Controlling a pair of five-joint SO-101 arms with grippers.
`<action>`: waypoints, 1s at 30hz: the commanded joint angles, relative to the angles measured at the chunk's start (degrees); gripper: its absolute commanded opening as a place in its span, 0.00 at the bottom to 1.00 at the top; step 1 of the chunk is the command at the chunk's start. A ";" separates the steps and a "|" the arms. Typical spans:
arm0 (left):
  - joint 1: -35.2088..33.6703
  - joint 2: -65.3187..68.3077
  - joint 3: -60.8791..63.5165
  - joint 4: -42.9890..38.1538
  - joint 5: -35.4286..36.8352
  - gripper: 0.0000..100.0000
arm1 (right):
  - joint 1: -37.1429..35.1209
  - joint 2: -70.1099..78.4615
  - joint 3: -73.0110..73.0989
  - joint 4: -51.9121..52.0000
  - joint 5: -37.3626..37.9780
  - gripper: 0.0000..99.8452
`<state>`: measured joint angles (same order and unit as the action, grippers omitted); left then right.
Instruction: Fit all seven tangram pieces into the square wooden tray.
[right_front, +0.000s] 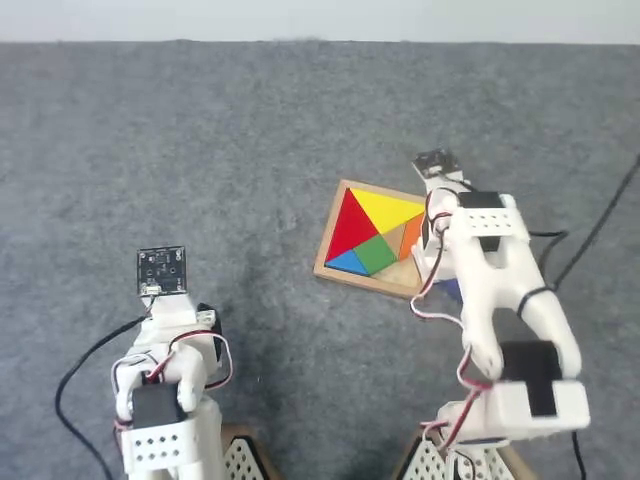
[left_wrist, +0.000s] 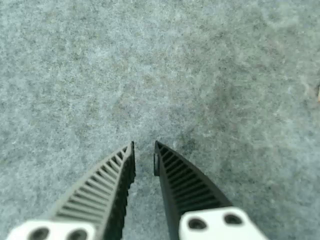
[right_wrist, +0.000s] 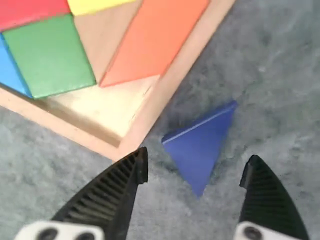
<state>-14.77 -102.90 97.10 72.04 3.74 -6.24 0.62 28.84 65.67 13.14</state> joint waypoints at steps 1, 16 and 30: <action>-0.18 -1.05 -0.66 0.26 0.53 0.06 | 0.04 4.97 -0.62 -4.44 -0.88 0.30; -0.18 -1.05 -0.66 0.26 0.53 0.06 | 2.15 8.13 -2.37 -7.69 -1.85 0.24; -0.18 -1.05 -0.66 0.26 0.53 0.06 | 1.98 8.22 -2.11 -5.41 -14.77 0.27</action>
<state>-14.77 -102.90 97.10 72.04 3.74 -4.13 8.79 28.75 58.46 0.31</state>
